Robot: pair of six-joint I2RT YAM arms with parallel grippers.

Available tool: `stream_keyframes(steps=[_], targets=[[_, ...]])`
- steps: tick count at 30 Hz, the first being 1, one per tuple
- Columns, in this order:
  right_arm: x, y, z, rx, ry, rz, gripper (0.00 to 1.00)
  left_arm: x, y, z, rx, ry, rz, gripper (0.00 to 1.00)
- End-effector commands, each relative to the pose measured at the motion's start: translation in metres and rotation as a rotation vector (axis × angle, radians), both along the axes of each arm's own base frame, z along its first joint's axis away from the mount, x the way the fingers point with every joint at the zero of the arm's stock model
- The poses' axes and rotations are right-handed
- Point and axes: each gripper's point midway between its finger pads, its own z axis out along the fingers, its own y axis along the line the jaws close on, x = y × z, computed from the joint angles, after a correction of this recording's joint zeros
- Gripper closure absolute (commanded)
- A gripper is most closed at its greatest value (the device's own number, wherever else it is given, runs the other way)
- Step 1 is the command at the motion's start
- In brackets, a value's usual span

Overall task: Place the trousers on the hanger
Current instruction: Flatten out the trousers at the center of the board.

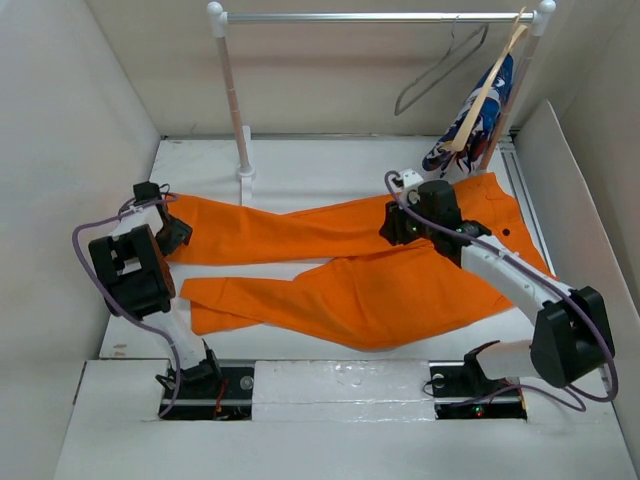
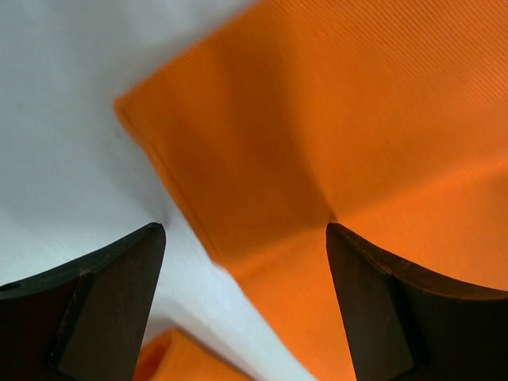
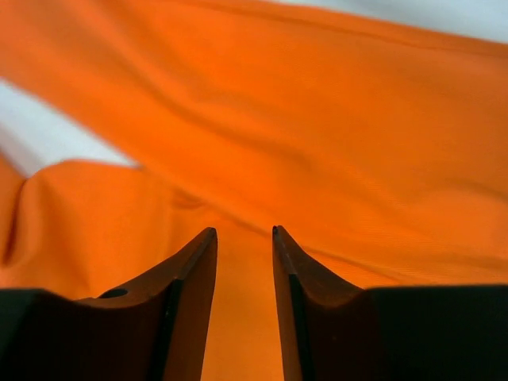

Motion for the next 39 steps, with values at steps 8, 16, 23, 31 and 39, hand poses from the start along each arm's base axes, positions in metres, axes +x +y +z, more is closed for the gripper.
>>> stream_keyframes(steps=[8, 16, 23, 31, 39], targets=[[-0.019, 0.029, 0.046, -0.053, -0.105, 0.089, 0.58, 0.074, 0.038, -0.031, -0.154, -0.044, 0.091, 0.23], [-0.014, 0.033, 0.073, -0.095, -0.119, 0.139, 0.47, 0.133, 0.047, 0.027, -0.154, -0.173, 0.014, 0.21], [-0.045, 0.043, 0.064, -0.09, -0.133, 0.237, 0.47, 0.019, 0.011, 0.093, 0.05, -0.267, 0.012, 0.21], [-0.076, 0.055, 0.047, -0.043, -0.121, 0.34, 0.66, -0.107, -0.015, 0.078, 0.027, -0.056, 0.181, 0.25], [-0.073, 0.032, 0.05, -0.062, -0.14, 0.315, 0.61, -0.148, -0.05, 0.031, -0.1, 0.076, 0.24, 0.34]])
